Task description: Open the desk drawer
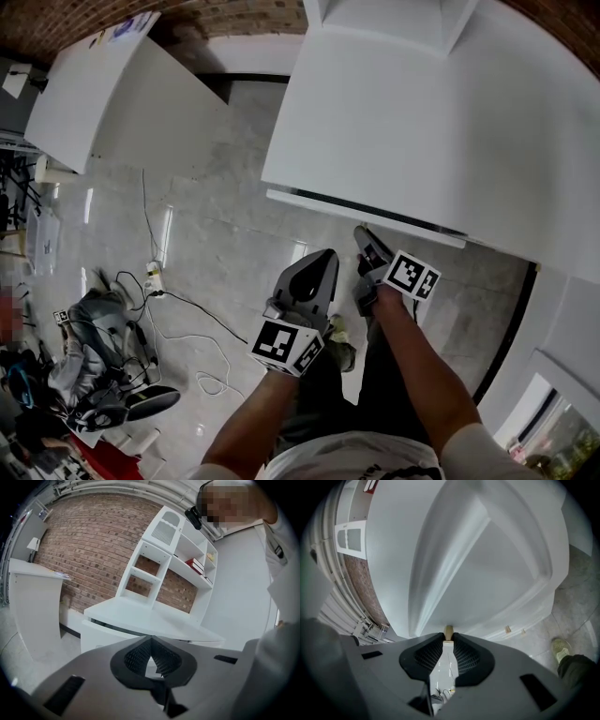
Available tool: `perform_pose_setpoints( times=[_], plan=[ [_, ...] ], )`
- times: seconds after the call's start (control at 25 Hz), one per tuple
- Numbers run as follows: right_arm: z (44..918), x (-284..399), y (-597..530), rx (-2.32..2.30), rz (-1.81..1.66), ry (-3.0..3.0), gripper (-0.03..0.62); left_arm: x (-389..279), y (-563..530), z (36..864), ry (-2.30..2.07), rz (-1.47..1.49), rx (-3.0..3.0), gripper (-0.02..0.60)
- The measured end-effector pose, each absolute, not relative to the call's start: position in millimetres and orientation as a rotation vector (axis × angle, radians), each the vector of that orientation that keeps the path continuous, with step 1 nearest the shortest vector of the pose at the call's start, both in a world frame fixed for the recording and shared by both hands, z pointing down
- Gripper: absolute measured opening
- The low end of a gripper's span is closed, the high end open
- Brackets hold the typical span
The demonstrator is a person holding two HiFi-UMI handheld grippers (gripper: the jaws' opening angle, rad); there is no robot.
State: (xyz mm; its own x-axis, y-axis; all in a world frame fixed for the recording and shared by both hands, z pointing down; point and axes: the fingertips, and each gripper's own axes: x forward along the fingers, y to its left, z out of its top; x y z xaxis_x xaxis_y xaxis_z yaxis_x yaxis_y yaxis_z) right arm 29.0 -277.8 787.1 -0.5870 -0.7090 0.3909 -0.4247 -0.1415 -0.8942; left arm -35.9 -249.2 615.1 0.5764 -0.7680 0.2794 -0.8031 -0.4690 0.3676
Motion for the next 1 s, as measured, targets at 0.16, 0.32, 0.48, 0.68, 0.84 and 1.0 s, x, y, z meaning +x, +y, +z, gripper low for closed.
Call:
perform_pose_setpoints(
  times=[0.16,0.32,0.48,0.68,0.84,1.0],
  plan=[
    [788,23,-254,-1.288,-1.809,1.895,0.075,-39,-231,615,-1.256,0.106,2.347,0.011],
    [788,18,-224,-1.292,-1.812,1.900,0.075,-40,-206,614,-1.247,0.109,2.348,0.012],
    [789,9,-198,-1.298,-1.824,1.894,0.075,-46,-185,614,-1.242,0.111,2.344,0.012],
    [788,1,-167,-1.309,-1.837,1.893,0.075,-52,-162,610,-1.233,0.109,2.345,0.012],
    [792,-8,-143,-1.316,-1.838,1.894,0.075,-58,-144,611,-1.226,0.107,2.353,0.012],
    [792,-15,-121,-1.325,-1.846,1.895,0.075,-61,-125,608,-1.215,0.108,2.359,0.011]
  ],
)
